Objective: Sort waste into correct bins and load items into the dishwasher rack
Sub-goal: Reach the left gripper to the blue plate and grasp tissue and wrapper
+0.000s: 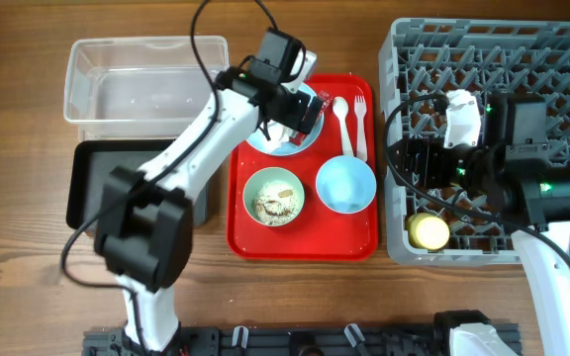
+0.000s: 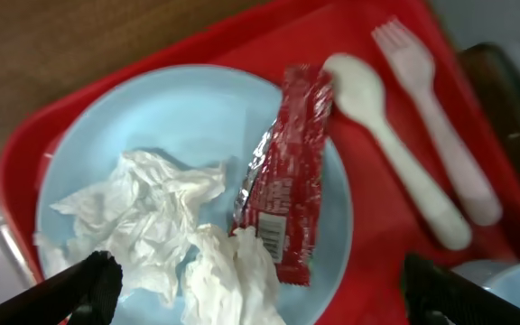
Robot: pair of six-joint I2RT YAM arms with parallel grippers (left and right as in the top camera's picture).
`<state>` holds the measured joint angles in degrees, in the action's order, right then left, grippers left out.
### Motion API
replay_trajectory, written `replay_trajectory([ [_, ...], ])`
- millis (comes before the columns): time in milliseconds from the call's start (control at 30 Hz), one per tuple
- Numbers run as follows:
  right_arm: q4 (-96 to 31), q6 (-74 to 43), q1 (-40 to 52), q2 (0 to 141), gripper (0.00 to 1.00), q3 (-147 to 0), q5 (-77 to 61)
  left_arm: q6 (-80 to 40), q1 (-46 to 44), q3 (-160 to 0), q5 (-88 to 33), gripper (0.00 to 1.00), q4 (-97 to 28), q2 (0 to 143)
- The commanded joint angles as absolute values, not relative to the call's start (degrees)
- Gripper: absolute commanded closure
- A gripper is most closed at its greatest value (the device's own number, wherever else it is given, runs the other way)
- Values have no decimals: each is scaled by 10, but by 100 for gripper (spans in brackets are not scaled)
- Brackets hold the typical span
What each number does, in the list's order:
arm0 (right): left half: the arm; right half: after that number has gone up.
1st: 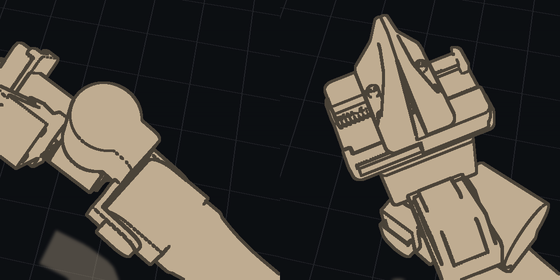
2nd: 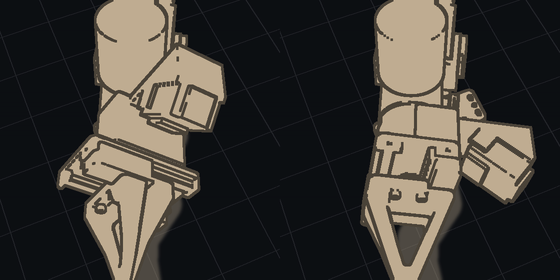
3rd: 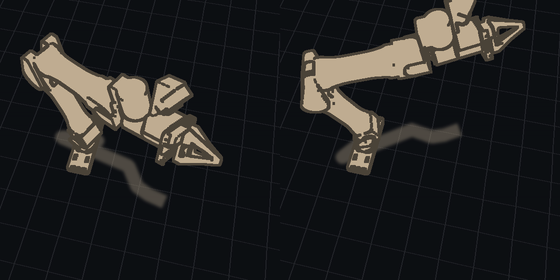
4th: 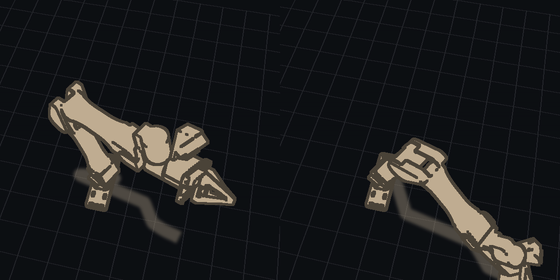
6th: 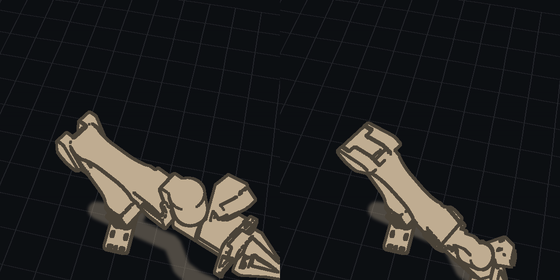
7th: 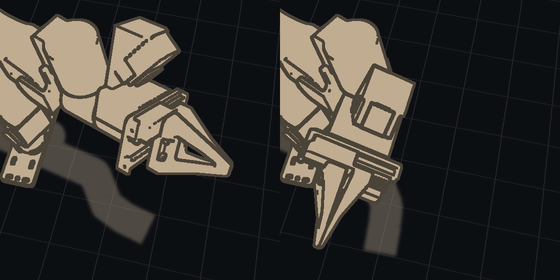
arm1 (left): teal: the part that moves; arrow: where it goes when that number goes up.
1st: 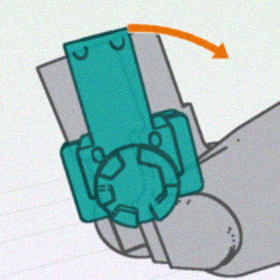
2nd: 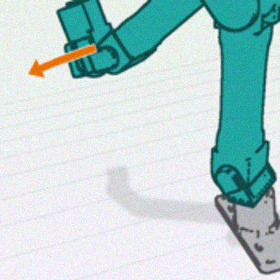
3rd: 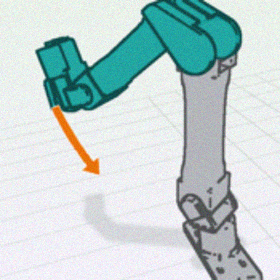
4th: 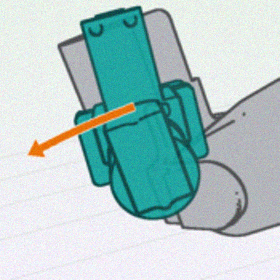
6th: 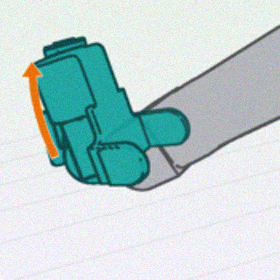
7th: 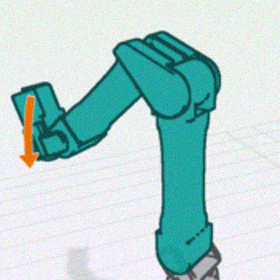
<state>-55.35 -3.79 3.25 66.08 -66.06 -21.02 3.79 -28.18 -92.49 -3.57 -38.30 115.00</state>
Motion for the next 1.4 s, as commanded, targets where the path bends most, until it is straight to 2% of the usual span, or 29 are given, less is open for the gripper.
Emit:
replay_trajectory([
  [0,-555,-30,36,663,0,-672,-224,36,-285,-933,-18,0,-376,1196],
  [500,-555,-30,36,663,0,-672,-224,8,-288,-933,-18,2,-353,1275],
  [533,-555,-30,36,663,0,-672,-224,8,-289,-933,-19,14,-354,1277],
  [633,-555,-30,36,663,0,-672,-224,8,-291,-929,-19,33,-354,1280],
  [733,-556,-30,36,663,0,-672,-224,8,-294,-928,-19,58,-356,1291],
  [900,-555,-30,36,663,1,-672,-224,8,-301,-928,-20,92,-362,1306],
  [933,-555,-30,36,663,0,-672,-224,8,-303,-928,-21,96,-364,1306],
  [1367,-556,-30,36,663,0,-672,-224,8,-349,-930,-20,96,-383,1262],
])
